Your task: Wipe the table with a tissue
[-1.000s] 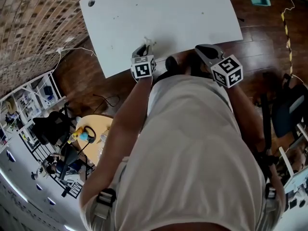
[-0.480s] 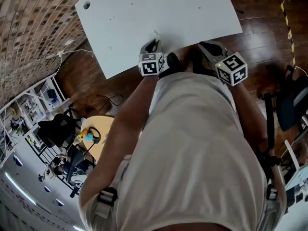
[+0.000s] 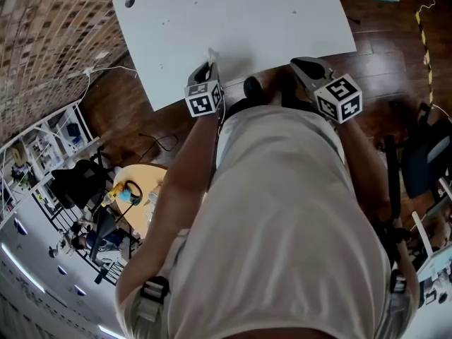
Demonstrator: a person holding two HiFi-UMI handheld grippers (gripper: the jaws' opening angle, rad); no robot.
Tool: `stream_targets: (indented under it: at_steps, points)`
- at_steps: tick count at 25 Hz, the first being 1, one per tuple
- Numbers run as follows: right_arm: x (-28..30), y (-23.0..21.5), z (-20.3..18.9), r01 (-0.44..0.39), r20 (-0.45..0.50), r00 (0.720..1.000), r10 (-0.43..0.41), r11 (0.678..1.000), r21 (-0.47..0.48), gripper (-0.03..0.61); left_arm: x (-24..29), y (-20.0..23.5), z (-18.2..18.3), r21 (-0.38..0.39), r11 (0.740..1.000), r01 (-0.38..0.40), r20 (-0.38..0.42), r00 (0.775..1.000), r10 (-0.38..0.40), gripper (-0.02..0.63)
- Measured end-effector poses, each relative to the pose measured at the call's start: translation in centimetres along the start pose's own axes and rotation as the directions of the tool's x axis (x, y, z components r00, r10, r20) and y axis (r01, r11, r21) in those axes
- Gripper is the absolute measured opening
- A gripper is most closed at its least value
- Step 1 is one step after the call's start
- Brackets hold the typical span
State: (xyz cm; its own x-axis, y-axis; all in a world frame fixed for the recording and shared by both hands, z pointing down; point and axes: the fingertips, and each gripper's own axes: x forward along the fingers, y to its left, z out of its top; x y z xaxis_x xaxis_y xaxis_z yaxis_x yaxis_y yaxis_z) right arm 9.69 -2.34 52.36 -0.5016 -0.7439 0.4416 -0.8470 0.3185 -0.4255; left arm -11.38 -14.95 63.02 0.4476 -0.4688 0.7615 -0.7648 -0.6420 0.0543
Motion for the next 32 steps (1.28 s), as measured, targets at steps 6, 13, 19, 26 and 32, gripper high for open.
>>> stream_targets:
  at_steps: [6,13,19,26,32]
  points:
    - [-0.8,-0.3,-0.6,-0.001,0.001,1.0,0.001,1.0,0.0,0.008,0.5,-0.7,-1.2,-0.005,0.999,-0.035,-0.004,0.999,0.035,0.063]
    - [-2.0,-1.1,-0.9,-0.001,0.003,1.0,0.001,1.0,-0.006,0.008,2.1,-10.4,-0.4,0.154,0.972,0.177,-0.022,0.984,-0.176,0.063]
    - [-1.9,-0.8,-0.7,-0.039,-0.005,0.999,0.039,0.999,-0.031,0.008,0.8,-14.0,0.1,0.116,0.946,0.303,0.002,0.952,-0.305,0.063]
    - [-0.4,0.4,-0.1,-0.109,-0.022,0.994,0.108,0.991,-0.071,0.008,-3.5,-7.8,1.5,-0.016,0.988,0.153,0.14,0.979,-0.149,0.063]
    - [3.0,2.1,0.5,-0.2,-0.08,0.978,0.192,0.972,-0.121,0.008,-7.9,0.2,-0.5,-0.2,0.98,-0.007,0.2,0.979,0.048,0.064]
